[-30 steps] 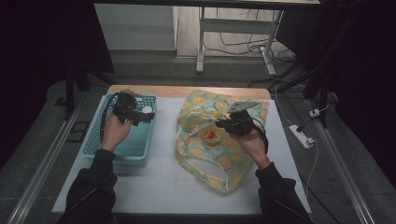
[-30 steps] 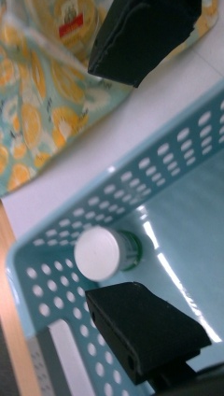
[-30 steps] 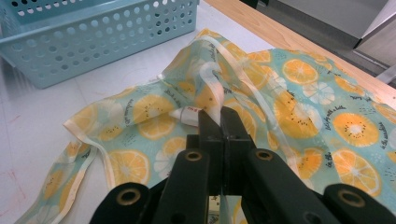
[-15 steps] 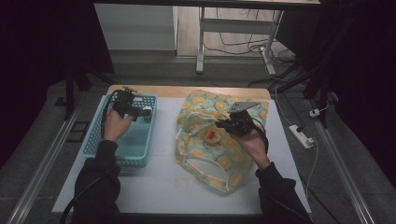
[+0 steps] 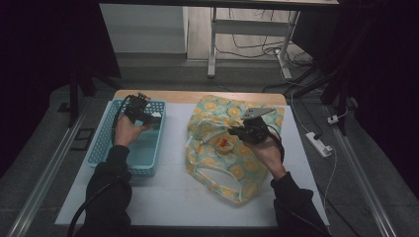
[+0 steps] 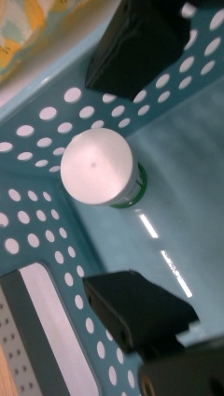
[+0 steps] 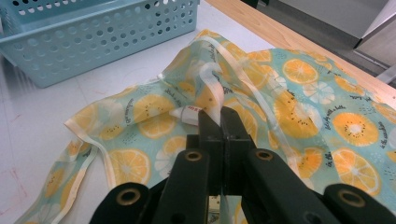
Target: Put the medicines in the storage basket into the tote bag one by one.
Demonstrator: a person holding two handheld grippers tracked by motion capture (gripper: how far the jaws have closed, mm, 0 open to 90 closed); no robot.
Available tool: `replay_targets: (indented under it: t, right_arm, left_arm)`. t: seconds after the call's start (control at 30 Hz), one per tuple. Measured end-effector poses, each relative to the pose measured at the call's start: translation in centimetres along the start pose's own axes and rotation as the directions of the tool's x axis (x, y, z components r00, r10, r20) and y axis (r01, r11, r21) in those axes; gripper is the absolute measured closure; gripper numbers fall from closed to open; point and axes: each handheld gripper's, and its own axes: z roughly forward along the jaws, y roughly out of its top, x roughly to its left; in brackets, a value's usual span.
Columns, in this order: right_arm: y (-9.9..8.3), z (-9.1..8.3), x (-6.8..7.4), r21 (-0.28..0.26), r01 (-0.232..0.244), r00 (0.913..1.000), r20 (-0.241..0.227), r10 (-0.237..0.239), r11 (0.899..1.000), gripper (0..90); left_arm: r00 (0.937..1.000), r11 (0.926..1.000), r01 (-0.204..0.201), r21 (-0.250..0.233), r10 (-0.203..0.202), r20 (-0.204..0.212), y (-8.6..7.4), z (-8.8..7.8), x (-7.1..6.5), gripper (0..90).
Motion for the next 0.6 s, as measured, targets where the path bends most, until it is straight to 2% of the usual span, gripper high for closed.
replay_targets:
  t: [0.07,0.13,0.3,0.37,0.6]
  right_arm:
    - [0.0,-0.01,-0.01,-0.001,0.0,1.0,0.0,0.0,1.0,89.3]
    - [-0.01,-0.05,-0.04,0.0,0.0,1.0,0.0,0.0,1.0,89.2]
    - [-0.02,-0.05,-0.04,0.0,0.0,1.0,-0.001,0.0,1.0,89.2]
    - [0.0,-0.05,-0.01,-0.001,0.001,1.0,0.0,-0.001,1.0,89.2]
    - [0.0,-0.12,-0.01,-0.004,-0.001,1.0,0.001,0.001,1.0,89.2]
  left_arm:
    - [0.9999,1.0,-0.005,-0.003,0.005,-0.011,0.09,0.2,-0.16,16.7]
    - [0.9999,1.0,-0.009,0.002,0.009,0.005,0.13,0.36,-0.2,23.9]
    - [0.9997,0.9995,-0.019,0.024,0.019,0.014,0.23,0.97,-0.47,38.9]
    - [0.9995,0.9995,-0.014,0.028,0.014,0.028,0.29,1.05,-0.56,48.2]
    - [0.9995,0.9982,0.031,0.052,-0.03,-0.008,0.49,0.84,-0.92,50.4]
